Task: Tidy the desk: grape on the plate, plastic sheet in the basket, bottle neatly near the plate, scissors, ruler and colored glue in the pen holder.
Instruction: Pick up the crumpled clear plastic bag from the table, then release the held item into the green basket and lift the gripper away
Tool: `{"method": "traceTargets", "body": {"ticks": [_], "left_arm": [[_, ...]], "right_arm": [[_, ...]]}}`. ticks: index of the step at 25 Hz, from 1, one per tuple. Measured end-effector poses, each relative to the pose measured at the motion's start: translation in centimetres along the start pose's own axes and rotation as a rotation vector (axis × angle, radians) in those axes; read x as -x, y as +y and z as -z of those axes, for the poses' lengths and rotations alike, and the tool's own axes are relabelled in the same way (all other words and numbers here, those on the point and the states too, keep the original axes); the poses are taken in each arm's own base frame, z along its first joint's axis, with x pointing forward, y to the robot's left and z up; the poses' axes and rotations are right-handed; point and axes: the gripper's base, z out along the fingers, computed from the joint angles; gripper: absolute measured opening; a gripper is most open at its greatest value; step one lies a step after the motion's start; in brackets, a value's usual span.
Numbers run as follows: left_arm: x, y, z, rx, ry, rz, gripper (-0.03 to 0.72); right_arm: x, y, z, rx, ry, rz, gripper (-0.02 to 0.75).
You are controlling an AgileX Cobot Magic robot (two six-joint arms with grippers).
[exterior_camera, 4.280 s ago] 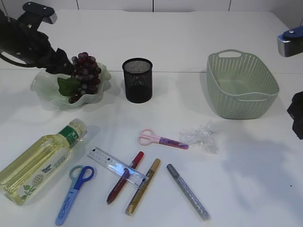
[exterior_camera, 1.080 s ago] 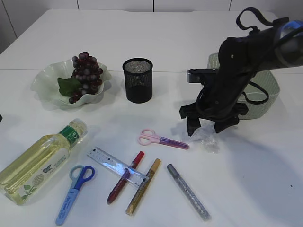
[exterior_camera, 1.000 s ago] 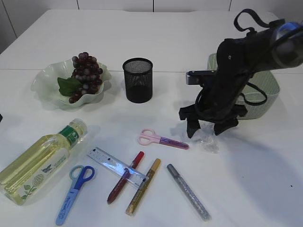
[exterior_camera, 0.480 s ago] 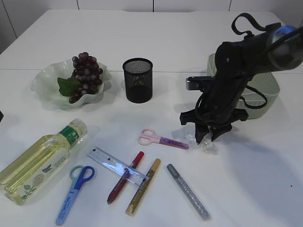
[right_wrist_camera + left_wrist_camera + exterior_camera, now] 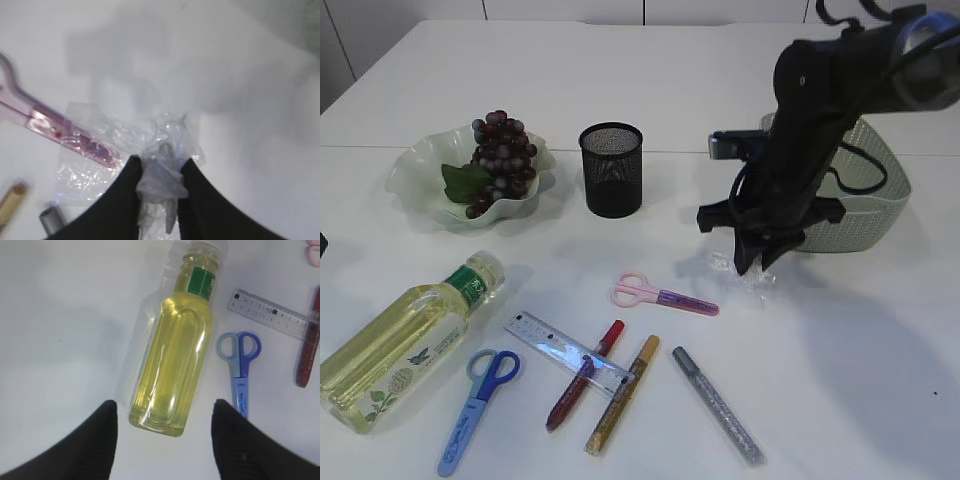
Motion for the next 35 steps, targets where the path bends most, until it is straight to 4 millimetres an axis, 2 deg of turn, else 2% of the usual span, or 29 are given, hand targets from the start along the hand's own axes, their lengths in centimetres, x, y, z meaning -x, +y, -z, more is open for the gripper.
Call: {"method": "traceTargets", "body": {"ticks": [5, 7, 10, 12, 16, 19, 23, 25, 27, 30, 32, 35], "left_arm": [[0.0, 0.0, 0.0, 0.0, 0.0, 0.0, 0.435], [0.0, 0.0, 0.0, 0.0, 0.0, 0.0, 0.435], [0.0, 0.0, 0.0, 0.0, -0.002, 0.0, 0.435], [0.0, 0.0, 0.0, 0.001, -0.005, 0.0, 0.435], [0.1, 0.0, 0.0, 0.001, -0.009, 0.0, 0.435], [0.1, 0.0, 0.0, 0.002, -0.014, 0.0, 0.435], [0.3, 0.0, 0.0, -0.001, -0.036, 0.004, 0.435], [0.3, -0.1, 0.0, -0.006, -0.037, 0.008, 0.435], [0.4, -0.1, 0.0, -0.012, -0.04, 0.013, 0.435], [0.4, -0.2, 0.0, -0.017, -0.04, 0.017, 0.435], [0.4, -0.2, 0.0, -0.019, -0.041, 0.018, 0.435], [0.4, -0.2, 0.0, -0.022, -0.041, 0.021, 0.435]], "right_arm": [[1.8, 0.5, 6.2, -0.001, -0.174, 0.035, 0.164], [2.6, 0.2, 8.3, -0.014, -0.233, 0.038, 0.164], [3.7, -1.3, 10.4, -0.023, -0.297, 0.007, 0.164], [4.1, -3.3, 11.0, -0.044, -0.317, -0.028, 0.164], [4.2, -7.7, 11.6, -0.083, -0.33, -0.119, 0.163], [4.3, -10.3, 11.0, -0.109, -0.32, -0.168, 0.162], [4.7, -11.0, 9.4, -0.113, -0.298, -0.18, 0.167], [4.8, -11.1, 8.9, -0.113, -0.291, -0.18, 0.193], [4.8, -11.1, 8.8, -0.113, -0.292, -0.18, 0.259], [4.8, -11.2, 8.8, -0.124, -0.292, -0.175, 0.465], [4.7, -11.2, 8.7, -0.128, -0.276, -0.174, 0.575], [4.3, -11.2, 8.7, -0.13, -0.235, -0.176, 0.627]]}}
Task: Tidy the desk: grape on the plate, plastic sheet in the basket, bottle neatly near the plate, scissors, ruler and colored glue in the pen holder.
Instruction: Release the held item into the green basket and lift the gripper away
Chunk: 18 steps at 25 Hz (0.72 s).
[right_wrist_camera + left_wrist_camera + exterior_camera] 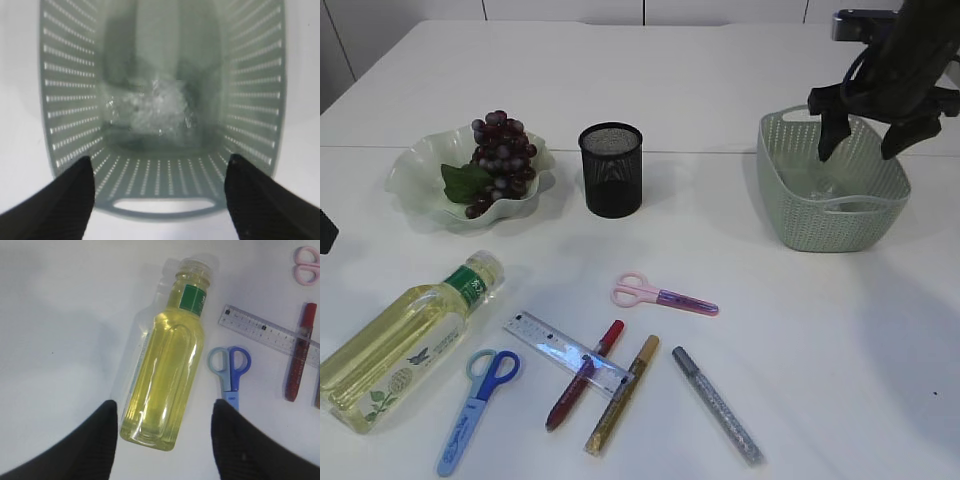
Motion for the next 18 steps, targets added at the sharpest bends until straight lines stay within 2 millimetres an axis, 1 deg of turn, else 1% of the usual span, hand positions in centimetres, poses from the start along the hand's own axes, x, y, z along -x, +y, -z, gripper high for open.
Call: {"method": "traceTargets", "body": {"ticks": [2, 4, 7, 11, 13, 15, 18], "left_arm": [[0.0, 0.0, 0.0, -0.002, -0.001, 0.001, 0.435], [0.0, 0.0, 0.0, -0.001, -0.002, 0.001, 0.435], [0.0, 0.0, 0.0, -0.001, -0.005, 0.001, 0.435], [0.1, 0.0, 0.0, 0.0, -0.016, 0.001, 0.435], [0.2, 0.0, 0.0, 0.0, -0.017, 0.001, 0.435], [0.2, 0.0, 0.0, 0.002, -0.016, 0.0, 0.435], [0.2, 0.0, 0.0, 0.005, -0.018, -0.01, 0.435]], "right_arm": [[-0.3, 0.0, 0.5, -0.003, 0.031, 0.002, 0.616], [-0.8, -0.1, 1.5, -0.006, 0.064, 0.005, 0.595], [-1.3, -0.2, 3.8, -0.007, 0.075, 0.008, 0.582], [-2.5, -0.3, 7.7, -0.003, 0.02, 0.009, 0.58], [-3.8, -0.5, 9.2, -0.001, 0.013, 0.014, 0.577], [-5.5, -0.6, 10.2, 0.002, 0.026, 0.019, 0.576], [-8.6, -0.8, 10.9, 0.005, 0.069, 0.034, 0.576]]}}
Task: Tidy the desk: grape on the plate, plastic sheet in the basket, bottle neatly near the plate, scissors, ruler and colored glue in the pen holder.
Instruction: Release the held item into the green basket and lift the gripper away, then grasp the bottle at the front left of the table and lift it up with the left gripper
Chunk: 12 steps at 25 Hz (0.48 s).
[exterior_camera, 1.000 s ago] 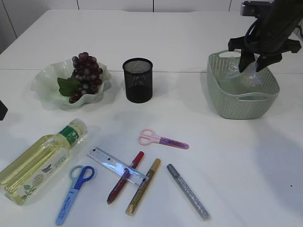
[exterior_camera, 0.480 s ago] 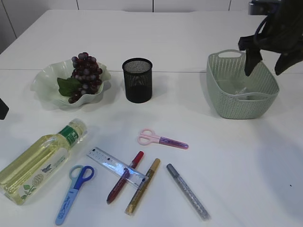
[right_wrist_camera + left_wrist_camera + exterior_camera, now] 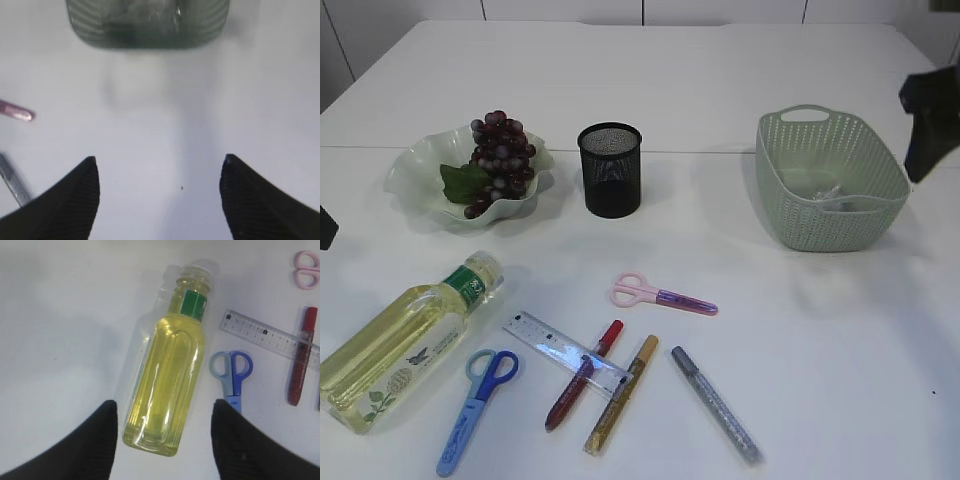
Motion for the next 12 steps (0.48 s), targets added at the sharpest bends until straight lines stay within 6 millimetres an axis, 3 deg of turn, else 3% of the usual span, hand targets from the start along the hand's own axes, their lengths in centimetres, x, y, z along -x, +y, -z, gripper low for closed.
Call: {"method": "traceTargets", "body": {"ticks": [6, 12], "left_arm": [[0.1, 0.1, -0.7, 0.0, 0.023, -0.049, 0.435], [-0.1, -0.3, -4.0, 0.008, 0.159, -0.137, 0.435]], "right_arm": [[-7.2, -0.3, -0.3, 0.003, 0.093, 0.007, 0.576], [-11.6, -0.4, 1.0, 0.014, 0.057, 0.005, 0.575]]}}
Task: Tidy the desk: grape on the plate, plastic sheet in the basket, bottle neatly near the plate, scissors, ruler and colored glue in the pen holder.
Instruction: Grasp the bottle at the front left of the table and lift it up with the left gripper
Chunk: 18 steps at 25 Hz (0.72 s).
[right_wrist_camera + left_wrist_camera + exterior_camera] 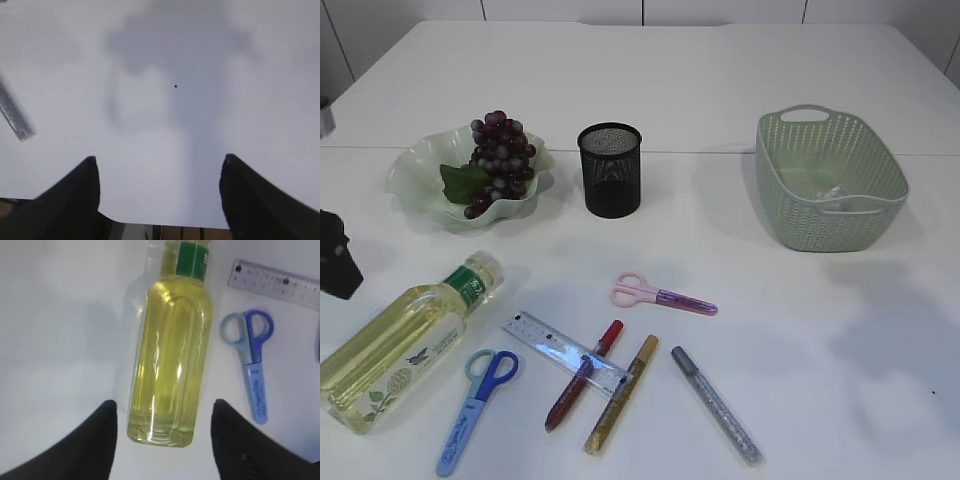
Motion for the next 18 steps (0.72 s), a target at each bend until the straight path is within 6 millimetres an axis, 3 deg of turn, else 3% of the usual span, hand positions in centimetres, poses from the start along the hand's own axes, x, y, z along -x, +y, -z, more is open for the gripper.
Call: {"method": "traceTargets", "body": {"ticks": [3, 9, 18], "left_arm": [[0.2, -0.4, -1.9, 0.015, 0.068, -0.057, 0.46], [0.9, -1.3, -4.3, 0.017, 0.147, -0.119, 0.589], [3.1, -2.0, -6.8, 0.035, 0.244, -0.196, 0.602]], "right_arm": [[-0.8, 0.0, 1.1, 0.006, -0.049, -0.001, 0.575], [-1.3, 0.1, 1.8, 0.022, -0.081, -0.006, 0.575], [-1.3, 0.2, 1.8, 0.028, -0.087, -0.006, 0.575]]}}
